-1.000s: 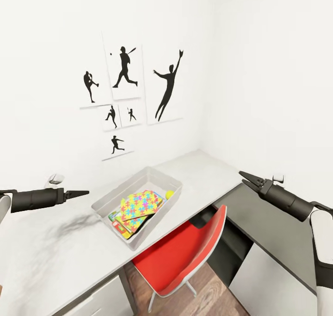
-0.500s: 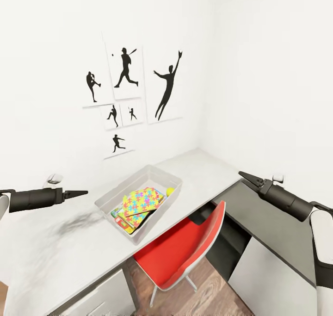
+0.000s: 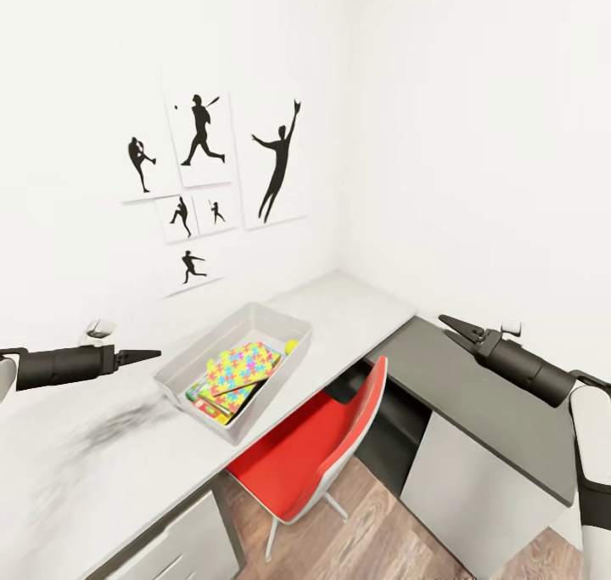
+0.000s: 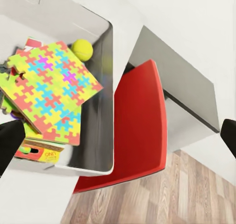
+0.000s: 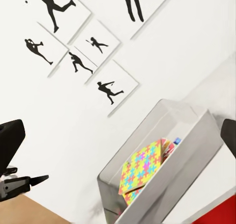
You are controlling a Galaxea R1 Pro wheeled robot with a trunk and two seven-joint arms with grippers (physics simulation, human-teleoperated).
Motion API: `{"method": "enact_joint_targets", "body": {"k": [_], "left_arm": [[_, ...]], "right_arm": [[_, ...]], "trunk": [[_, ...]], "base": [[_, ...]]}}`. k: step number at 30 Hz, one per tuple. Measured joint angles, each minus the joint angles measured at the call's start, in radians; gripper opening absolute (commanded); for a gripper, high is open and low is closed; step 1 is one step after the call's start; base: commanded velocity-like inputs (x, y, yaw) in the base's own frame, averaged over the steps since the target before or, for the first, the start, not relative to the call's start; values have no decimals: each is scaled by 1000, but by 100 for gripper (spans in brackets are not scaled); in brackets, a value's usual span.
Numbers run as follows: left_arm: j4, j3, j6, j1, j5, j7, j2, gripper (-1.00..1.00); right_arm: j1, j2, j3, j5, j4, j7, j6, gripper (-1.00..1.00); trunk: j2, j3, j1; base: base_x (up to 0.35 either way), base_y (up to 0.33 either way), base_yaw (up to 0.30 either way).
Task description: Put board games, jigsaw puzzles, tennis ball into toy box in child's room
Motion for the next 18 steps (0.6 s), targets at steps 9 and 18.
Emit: {"method": "enact_joint_targets", "body": {"k": [9, 18], "left_arm": [[0, 1, 0, 10, 2, 0, 0, 100], [0, 2, 0, 21, 2, -39, 1, 100]], "right_arm": [[25, -2, -5, -1, 18, 6, 0, 100], [53, -1, -45, -3, 23, 8, 0, 100]], "trunk": [[0, 9, 0], [0, 20, 0]], "base": [[-41, 25, -230], [-196, -8, -228]]}}
